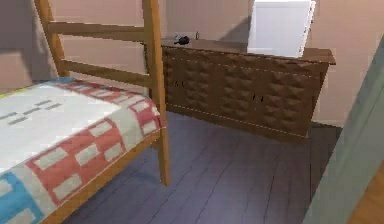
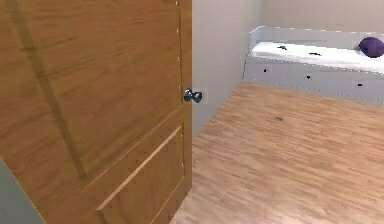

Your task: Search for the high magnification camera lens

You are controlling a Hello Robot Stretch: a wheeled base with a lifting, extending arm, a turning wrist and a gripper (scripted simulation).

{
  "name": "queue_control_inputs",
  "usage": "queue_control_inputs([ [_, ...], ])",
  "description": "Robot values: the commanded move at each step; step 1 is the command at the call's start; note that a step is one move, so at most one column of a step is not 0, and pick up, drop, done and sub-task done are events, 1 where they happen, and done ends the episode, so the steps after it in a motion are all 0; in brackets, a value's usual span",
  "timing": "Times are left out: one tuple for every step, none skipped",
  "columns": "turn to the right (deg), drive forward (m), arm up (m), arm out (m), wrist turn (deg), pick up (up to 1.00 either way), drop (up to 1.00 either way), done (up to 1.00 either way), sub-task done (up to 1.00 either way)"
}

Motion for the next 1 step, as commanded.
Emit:
queue_control_inputs([
  [0.0, 0.40, 0.00, 0.00, 0.0, 0.00, 0.00, 0.00, 0.00],
])
